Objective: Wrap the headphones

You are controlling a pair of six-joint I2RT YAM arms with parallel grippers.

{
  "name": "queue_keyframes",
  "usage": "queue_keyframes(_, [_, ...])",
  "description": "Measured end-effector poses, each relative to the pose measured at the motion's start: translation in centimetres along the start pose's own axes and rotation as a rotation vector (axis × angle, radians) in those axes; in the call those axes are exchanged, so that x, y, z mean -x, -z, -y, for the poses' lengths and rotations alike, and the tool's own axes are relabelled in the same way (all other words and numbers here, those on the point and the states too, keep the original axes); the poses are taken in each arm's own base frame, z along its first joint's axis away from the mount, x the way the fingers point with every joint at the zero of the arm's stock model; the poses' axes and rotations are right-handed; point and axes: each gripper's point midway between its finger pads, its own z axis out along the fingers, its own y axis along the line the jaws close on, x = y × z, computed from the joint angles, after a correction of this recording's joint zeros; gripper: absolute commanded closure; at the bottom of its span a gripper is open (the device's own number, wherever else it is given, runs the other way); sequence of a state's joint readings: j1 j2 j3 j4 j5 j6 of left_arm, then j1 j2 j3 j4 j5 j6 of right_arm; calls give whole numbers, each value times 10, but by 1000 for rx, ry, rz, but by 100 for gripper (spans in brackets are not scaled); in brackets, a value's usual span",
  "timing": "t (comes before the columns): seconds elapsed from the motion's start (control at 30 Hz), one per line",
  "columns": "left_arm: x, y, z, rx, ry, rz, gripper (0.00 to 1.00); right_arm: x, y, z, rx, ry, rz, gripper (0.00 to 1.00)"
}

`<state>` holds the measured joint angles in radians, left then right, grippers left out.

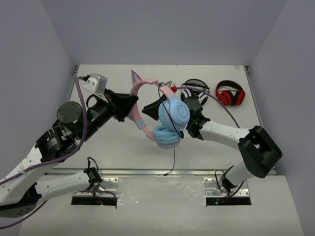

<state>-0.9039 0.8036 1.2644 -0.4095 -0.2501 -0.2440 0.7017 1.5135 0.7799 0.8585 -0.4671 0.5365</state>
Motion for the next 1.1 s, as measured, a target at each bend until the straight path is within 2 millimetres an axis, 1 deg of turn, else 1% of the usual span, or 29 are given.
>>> queue_keyframes(0.03, [7,2,-2,15,7,18,100,-2,-1,-1,11,-9,-1,78])
queue_keyframes(0.17, [33,9,-8,72,46,83,100,-11,-5,-3,46,-50,-7,78])
queue_keyframes(0.2, [39,11,-11,90,57,101,100,-11,-6,-4,55,-58,-5,87])
queue_keyframes(0.23, [45,12,-13,109,69,117,100,-11,-6,-5,65,-63,1,94])
queue_keyframes(0.27, [49,14,-16,129,79,130,100,-9,-6,-8,75,-71,10,99])
queue_keyframes(0.37, [58,17,-27,195,111,167,100,-15,-1,-10,83,-87,11,99])
queue_keyframes(0.47, [60,17,-38,266,136,191,100,-30,6,-11,82,-111,-12,99])
queue_keyframes(0.57, [62,17,-53,357,156,215,100,-45,13,-17,86,-129,-35,99])
queue_keyframes(0.67, [71,18,-65,451,169,254,100,-58,20,-33,111,-138,-61,98])
queue_keyframes(0.77, [82,15,-78,555,157,294,100,-65,24,-54,151,-133,-75,97])
queue_keyframes(0.97, [104,9,-96,747,106,368,100,-67,27,-94,226,-78,-100,99])
queue_keyframes(1.03, [106,0,-100,814,78,370,100,-66,29,-107,244,-55,-106,99])
queue_keyframes(1.1, [103,-10,-104,868,43,359,100,-65,32,-117,259,-30,-110,99])
